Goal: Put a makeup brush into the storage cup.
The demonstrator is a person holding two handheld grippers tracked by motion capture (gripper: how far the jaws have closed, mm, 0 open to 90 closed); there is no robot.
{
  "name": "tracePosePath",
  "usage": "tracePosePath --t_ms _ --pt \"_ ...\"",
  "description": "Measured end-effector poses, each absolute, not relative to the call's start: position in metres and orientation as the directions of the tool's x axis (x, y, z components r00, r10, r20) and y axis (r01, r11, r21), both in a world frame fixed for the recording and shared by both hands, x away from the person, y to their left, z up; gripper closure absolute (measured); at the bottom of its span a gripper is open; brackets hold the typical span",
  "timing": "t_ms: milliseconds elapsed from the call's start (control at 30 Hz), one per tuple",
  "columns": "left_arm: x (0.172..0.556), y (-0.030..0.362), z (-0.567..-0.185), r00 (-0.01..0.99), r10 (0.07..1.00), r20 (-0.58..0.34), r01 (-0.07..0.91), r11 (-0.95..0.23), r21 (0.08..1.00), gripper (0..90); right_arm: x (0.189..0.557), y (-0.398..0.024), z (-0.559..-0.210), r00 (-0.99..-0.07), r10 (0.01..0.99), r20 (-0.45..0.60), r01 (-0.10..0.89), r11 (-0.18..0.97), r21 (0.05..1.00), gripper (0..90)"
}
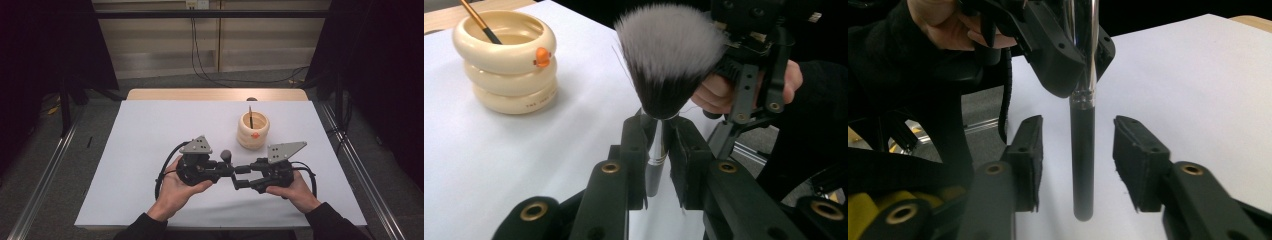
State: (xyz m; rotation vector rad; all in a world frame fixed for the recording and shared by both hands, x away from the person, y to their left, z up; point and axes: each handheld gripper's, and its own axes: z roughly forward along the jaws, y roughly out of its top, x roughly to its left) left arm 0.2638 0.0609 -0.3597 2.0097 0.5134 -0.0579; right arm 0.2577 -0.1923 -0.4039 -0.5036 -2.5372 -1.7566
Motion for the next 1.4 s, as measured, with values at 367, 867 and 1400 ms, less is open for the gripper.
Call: tracePosePath --t_ms 367,867,1400 --pt "0.2621 0.0557 -0.3625 0.911 0.317 -0.262 0.379 -0.399 0.835 77.7 0.2592 -0.1867 -0.4043 -0.953 0.237 0.191 0.264 0.330 0.906 71.0" --pt "0.2625 0.0548 -0.3654 0.913 0.307 -0.268 0.376 -0.384 0.843 77.6 0.2588 -0.1855 -0.4040 -0.955 0.239 0.175 0.250 0.335 0.908 79.4" --pt "0.2627 0.0581 -0.3647 0.917 0.301 -0.262 0.356 -0.320 0.878 71.1 0.2583 -0.1860 -0.4029 -0.955 0.255 0.154 0.237 0.335 0.912 79.6"
